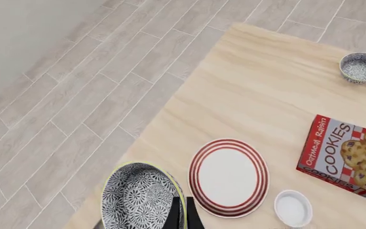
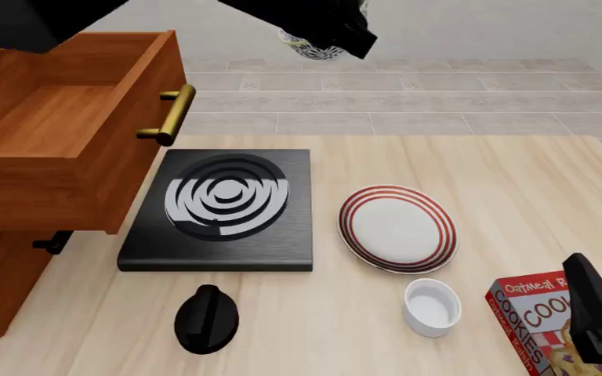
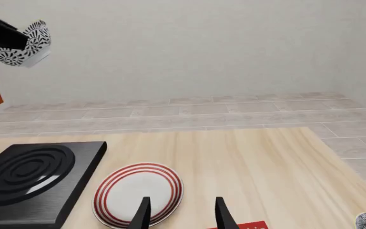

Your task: Pick the akita bowl in the top layer of the wooden cabinet and place it on the plate.

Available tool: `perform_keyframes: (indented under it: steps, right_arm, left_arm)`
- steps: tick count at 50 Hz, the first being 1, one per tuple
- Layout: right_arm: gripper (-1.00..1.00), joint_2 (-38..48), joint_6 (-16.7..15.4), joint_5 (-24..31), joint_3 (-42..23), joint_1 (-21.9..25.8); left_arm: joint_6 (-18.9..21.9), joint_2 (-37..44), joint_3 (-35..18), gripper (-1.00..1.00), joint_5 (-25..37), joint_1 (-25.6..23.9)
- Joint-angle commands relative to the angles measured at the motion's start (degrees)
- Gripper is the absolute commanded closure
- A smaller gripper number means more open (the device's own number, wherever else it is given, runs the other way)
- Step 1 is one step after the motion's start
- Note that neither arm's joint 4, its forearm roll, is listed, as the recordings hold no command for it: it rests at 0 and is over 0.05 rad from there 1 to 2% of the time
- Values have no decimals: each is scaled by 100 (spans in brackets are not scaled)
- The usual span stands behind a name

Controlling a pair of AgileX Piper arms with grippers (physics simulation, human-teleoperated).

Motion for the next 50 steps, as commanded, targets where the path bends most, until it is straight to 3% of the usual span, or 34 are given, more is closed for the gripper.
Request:
perform_keyframes:
  steps: [1,37,50]
  right_arm:
    - [-100,-6,25,6,-5,-25]
    - [-100,13,-14,-18,18,-14]
    - [-100,1,-69,-16,8,29]
  left_arm:
    - [72,163,38,100,-105,-279]
    - [619,800,382,100,-469,-611]
    - [639,954,428,100,-599,-821]
